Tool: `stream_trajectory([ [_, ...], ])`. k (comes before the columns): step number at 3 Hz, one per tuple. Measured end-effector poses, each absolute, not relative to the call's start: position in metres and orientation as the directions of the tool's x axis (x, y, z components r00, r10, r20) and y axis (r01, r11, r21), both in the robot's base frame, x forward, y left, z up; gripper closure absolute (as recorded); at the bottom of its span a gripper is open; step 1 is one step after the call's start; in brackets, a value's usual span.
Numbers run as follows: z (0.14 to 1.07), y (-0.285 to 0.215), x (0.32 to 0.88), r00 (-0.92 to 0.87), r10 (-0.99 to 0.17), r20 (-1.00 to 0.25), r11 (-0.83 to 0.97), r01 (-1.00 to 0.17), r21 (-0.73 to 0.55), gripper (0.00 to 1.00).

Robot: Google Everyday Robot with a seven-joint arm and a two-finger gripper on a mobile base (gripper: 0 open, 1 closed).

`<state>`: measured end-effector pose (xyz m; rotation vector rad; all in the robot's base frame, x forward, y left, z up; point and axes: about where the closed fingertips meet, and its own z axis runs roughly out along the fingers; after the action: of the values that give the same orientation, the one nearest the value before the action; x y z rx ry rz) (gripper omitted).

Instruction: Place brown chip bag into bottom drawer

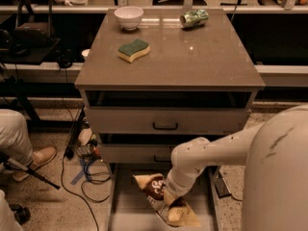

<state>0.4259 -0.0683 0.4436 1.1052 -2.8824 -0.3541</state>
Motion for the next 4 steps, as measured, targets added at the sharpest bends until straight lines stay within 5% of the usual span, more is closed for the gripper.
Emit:
stream_trajectory([
  [3,0.382,-0.061,0.476,-0.756,-0.628,-0.186,0.691,-0.651,0.314,1.00],
  [4,0.331,-0.056,0.502,-0.782,-0.573,-0.245,0.682,-0.620,0.387,0.86],
])
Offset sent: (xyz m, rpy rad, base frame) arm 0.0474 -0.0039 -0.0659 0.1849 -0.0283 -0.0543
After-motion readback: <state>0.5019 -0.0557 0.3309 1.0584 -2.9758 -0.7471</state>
